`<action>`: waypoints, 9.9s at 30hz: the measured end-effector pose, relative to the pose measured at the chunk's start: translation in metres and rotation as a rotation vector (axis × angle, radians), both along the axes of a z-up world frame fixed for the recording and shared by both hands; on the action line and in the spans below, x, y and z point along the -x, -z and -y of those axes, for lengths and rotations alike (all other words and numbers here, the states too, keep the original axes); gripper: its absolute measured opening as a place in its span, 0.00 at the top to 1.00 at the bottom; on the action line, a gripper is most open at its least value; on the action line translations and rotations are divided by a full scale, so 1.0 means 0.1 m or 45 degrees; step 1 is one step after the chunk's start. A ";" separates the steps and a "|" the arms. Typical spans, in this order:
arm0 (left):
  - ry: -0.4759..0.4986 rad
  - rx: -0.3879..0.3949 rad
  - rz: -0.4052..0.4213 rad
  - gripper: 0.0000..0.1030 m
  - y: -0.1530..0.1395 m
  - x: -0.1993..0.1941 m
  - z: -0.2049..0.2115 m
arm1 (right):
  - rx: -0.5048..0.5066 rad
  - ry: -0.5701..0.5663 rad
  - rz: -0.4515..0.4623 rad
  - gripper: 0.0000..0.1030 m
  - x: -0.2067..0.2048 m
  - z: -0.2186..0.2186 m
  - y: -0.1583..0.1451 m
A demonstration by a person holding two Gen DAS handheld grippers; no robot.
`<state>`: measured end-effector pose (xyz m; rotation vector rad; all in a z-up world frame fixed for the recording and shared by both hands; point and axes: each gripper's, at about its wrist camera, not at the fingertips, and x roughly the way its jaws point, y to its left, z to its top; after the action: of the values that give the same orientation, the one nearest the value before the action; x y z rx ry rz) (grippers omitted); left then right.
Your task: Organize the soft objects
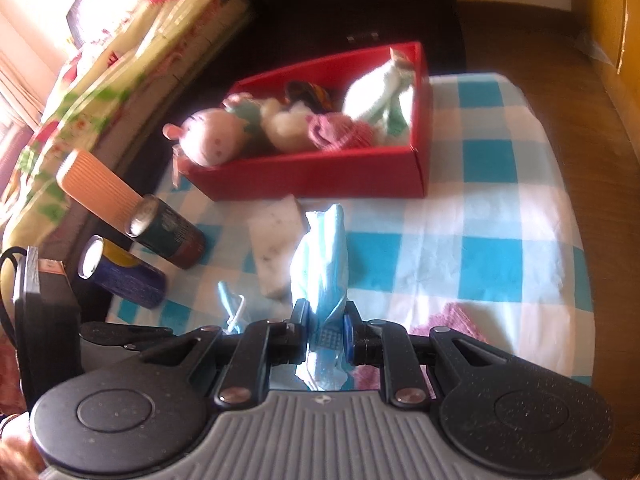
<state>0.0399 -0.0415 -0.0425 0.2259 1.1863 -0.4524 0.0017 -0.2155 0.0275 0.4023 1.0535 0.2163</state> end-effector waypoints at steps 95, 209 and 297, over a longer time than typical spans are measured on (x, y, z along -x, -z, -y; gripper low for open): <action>-0.228 0.129 0.249 0.21 -0.78 -1.18 0.36 | 0.234 0.209 0.232 0.45 -1.15 0.41 -0.43; -0.120 0.001 0.083 0.38 -0.14 -0.62 0.31 | 0.251 -0.176 -0.158 0.85 0.04 0.30 0.45; -0.385 0.225 0.342 0.21 -1.01 -0.64 -0.16 | 0.148 0.276 0.316 0.48 -0.54 0.35 -0.66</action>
<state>0.1042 -0.0254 0.0583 -0.0454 0.8921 -0.2496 0.0557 -0.2504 0.0931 0.3706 0.7684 0.0102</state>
